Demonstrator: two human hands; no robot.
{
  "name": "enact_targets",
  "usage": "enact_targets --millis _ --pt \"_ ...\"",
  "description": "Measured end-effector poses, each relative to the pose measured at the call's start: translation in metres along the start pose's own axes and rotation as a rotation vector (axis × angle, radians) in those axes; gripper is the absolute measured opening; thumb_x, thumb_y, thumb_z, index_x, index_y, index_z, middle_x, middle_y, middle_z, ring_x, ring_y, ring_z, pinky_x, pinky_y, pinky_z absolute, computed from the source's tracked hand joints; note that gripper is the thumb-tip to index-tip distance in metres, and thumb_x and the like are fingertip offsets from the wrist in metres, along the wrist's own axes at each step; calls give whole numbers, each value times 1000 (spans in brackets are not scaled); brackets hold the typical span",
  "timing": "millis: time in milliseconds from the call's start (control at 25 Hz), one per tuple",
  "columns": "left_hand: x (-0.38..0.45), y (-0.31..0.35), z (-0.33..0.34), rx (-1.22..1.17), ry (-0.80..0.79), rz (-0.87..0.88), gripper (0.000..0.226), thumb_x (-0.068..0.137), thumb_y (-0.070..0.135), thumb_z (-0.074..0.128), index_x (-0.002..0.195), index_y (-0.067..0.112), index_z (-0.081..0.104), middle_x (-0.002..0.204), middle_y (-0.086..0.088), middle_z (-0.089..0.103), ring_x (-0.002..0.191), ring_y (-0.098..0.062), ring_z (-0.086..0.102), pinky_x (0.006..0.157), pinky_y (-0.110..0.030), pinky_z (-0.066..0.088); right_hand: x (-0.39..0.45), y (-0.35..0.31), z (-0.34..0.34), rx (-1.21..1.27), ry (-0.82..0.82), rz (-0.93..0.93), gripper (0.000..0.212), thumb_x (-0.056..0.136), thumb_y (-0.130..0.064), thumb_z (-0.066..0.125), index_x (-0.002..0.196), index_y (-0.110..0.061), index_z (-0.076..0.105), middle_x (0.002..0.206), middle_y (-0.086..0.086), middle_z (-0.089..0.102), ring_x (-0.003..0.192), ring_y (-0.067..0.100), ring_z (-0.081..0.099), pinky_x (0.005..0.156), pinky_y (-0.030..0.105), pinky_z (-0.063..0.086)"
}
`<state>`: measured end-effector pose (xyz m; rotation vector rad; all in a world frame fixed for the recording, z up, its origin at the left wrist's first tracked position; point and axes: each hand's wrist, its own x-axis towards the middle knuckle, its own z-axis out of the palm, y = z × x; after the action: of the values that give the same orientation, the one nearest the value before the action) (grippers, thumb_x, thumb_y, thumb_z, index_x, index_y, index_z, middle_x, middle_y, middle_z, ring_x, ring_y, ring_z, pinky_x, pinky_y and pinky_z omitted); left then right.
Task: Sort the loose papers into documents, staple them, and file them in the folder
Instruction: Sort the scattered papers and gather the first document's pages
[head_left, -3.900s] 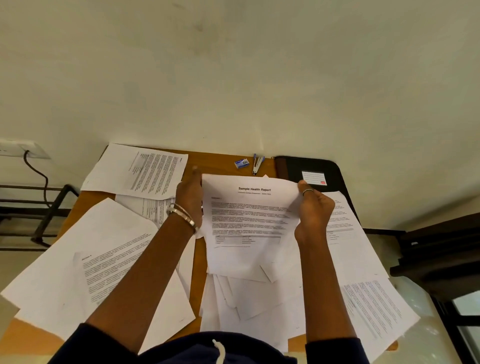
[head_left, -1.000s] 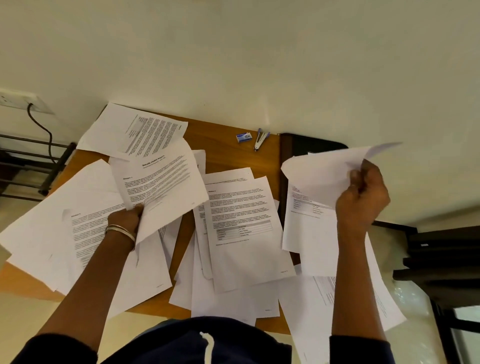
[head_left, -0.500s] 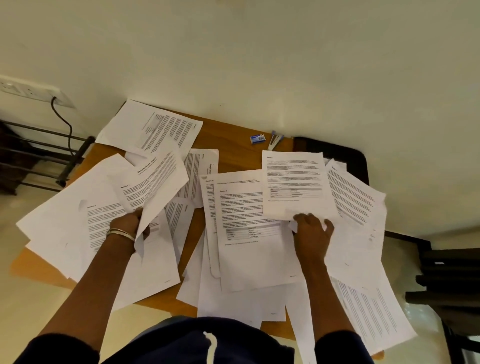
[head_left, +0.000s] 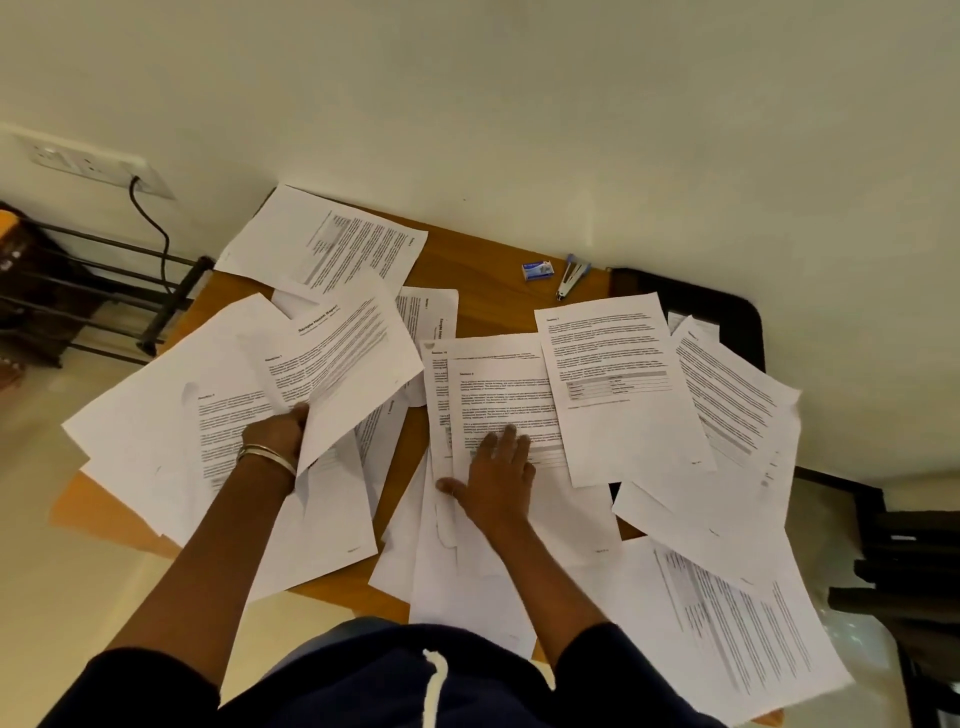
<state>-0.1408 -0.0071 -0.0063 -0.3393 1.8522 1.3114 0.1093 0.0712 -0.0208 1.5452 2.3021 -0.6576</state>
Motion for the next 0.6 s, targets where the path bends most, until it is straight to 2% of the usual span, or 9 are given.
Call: enact_targets --millis 40,120,160,240,320,400,480,520,600 --pt "-2 -1 2 -20 16 48 45 87 26 62 120 -3 55 89 -5 58 68 -20 54 73 -32 45 0 -3 7 -56 14 17 97 87 -61 52 150 -1 10 157 26 0 144 46 -1 114 56 15" --pt "-2 0 5 -23 -2 72 46 91 25 57 126 -4 50 100 -4 52 68 -18 49 76 -29 41 1 1 10 -90 54 42 78 94 -46 49 149 -1 16 157 25 4 143 48 2 113 57 18" --pt "0 -1 4 -21 -23 44 48 88 24 61 125 -5 51 96 -4 56 64 -16 49 71 -30 42 2 1 7 -81 87 41 66 96 -38 48 146 -3 24 156 24 13 143 48 9 111 57 23" --pt "4 -2 0 -77 -36 -23 51 80 21 72 121 -4 56 74 -5 62 60 -17 53 59 -29 43 1 -4 -1 24 202 6 43 95 -27 51 133 -7 44 139 21 46 131 44 40 102 52 43" --pt "8 -3 0 -107 -72 -39 48 76 19 75 116 -4 59 56 -4 61 54 -17 52 52 -27 41 0 -8 -25 332 310 39 25 92 -21 56 114 -9 59 109 12 66 103 32 63 83 37 54" --pt "10 -4 3 -116 -119 -45 42 78 21 74 110 -2 61 49 -2 60 50 -17 51 48 -24 40 6 -1 -63 736 286 141 19 88 -13 64 106 -7 67 101 7 70 95 26 66 77 26 50" --pt "12 -4 8 -95 -168 -76 25 83 24 69 100 6 64 45 0 60 45 -16 54 44 -20 42 9 19 -103 1035 320 169 24 84 -4 65 108 -7 70 103 3 69 99 21 64 84 25 50" --pt "10 -2 10 -126 -197 -110 15 86 25 64 90 11 63 44 0 59 40 -13 55 39 -17 42 7 32 -125 1045 403 143 27 84 -1 64 110 -7 69 107 4 68 102 19 62 92 28 49" --pt "24 -10 12 -169 -256 -114 16 91 24 57 80 12 55 43 2 56 29 -9 47 31 -12 36 2 62 -163 880 641 160 30 88 -1 59 116 -8 67 114 9 68 105 22 62 99 28 45"
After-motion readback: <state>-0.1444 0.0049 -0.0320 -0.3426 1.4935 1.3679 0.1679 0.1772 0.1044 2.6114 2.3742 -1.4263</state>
